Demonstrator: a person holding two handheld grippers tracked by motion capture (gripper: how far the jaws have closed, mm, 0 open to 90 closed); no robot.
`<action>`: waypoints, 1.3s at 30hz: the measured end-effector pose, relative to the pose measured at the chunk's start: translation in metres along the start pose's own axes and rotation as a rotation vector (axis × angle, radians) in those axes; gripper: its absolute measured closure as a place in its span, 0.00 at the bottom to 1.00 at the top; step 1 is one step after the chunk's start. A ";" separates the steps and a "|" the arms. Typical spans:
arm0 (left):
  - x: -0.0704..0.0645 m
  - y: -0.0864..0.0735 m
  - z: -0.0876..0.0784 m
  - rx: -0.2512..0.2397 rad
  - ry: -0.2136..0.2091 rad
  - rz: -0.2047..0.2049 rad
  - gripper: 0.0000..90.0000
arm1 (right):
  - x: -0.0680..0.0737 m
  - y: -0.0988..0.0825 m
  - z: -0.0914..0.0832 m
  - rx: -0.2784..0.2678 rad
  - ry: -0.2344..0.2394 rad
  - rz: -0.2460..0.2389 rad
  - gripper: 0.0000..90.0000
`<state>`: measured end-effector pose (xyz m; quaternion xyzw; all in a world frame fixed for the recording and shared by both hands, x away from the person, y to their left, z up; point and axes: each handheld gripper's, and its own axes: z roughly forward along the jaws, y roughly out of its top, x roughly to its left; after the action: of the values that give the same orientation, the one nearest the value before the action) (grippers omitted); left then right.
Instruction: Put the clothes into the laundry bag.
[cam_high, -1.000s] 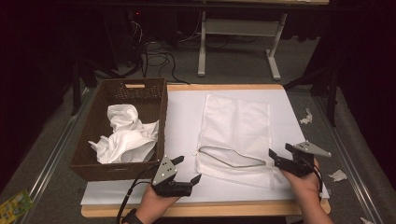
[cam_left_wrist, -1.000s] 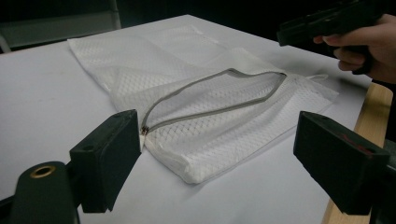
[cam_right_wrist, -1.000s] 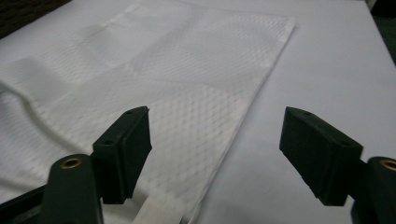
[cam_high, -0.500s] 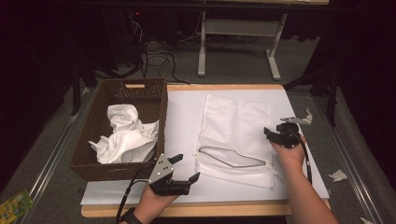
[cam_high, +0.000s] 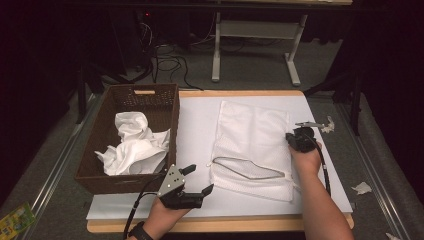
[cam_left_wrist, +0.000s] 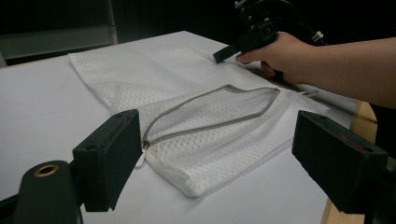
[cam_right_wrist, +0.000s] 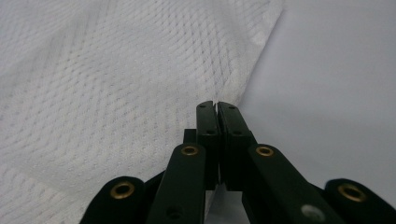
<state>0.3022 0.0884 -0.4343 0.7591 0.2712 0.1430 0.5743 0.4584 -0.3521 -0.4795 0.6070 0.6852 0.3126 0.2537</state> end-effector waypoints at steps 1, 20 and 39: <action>0.000 0.000 0.000 -0.003 0.001 -0.001 0.18 | 0.002 0.000 -0.001 0.011 -0.010 -0.013 1.00; -0.002 -0.002 0.002 0.011 0.001 0.007 0.18 | -0.046 -0.027 -0.049 -0.014 -0.107 0.060 1.00; -0.004 -0.004 0.005 0.025 0.009 0.019 0.18 | -0.020 -0.063 -0.123 -0.134 -0.004 0.016 0.73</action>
<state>0.3007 0.0827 -0.4395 0.7681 0.2683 0.1483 0.5622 0.3291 -0.3907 -0.4434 0.5945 0.6576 0.3585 0.2925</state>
